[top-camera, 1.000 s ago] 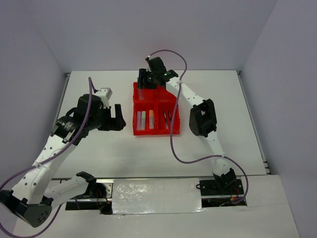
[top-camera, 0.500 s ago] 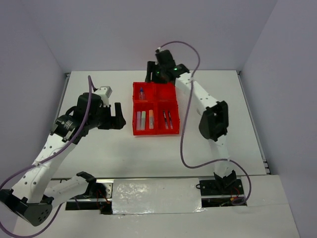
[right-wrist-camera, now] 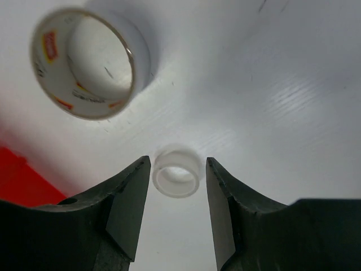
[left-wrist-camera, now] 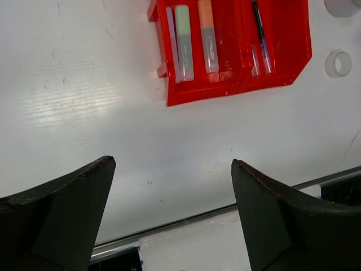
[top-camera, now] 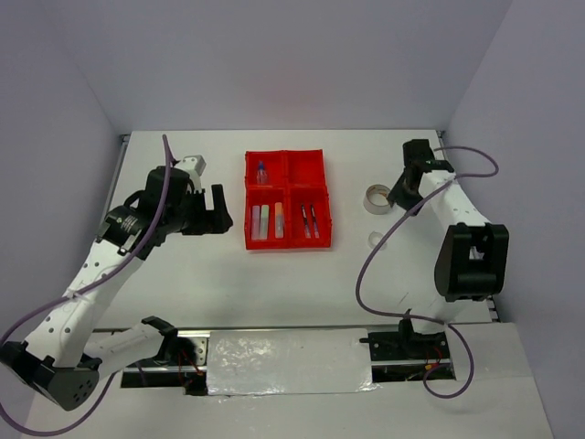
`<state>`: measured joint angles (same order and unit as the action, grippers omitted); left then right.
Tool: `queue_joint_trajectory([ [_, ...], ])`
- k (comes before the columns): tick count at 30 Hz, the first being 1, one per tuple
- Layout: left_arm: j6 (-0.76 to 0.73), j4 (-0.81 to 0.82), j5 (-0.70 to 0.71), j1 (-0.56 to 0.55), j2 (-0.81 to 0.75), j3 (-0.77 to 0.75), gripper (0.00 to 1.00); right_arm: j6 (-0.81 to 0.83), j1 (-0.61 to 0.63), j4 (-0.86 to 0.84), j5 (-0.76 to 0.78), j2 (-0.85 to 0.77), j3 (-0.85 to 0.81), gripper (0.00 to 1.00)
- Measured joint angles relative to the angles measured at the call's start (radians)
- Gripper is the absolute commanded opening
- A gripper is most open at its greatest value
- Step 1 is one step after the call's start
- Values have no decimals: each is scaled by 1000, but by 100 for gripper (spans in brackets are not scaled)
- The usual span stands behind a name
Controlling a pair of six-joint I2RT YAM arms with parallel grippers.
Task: Sort the stationery into containers
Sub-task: Pick up the stationery from the center of the board.
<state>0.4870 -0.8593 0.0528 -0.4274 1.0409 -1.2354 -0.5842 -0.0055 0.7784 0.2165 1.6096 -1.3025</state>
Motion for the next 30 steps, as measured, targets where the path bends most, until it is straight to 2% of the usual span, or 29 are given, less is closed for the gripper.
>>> queue_joint_trajectory([
  [3, 18, 6, -18, 0, -2, 32, 98, -1, 0, 3, -33, 32, 52, 52],
  [10, 42, 40, -60, 0, -33, 117, 98, 16, -10, -55, -68, 105, 17, 52],
  [23, 45, 60, -78, 0, -76, 158, 99, 32, -17, -75, -74, 322, -143, 49],
  [26, 47, 60, -78, 0, -76, 158, 99, 32, -17, -71, -73, 346, -135, 36],
  [27, 48, 60, -77, 0, -76, 158, 99, 31, -17, -70, -73, 346, -127, 23],
  [30, 50, 61, -77, 0, -76, 159, 99, 40, -17, -78, -79, 346, -123, 7],
])
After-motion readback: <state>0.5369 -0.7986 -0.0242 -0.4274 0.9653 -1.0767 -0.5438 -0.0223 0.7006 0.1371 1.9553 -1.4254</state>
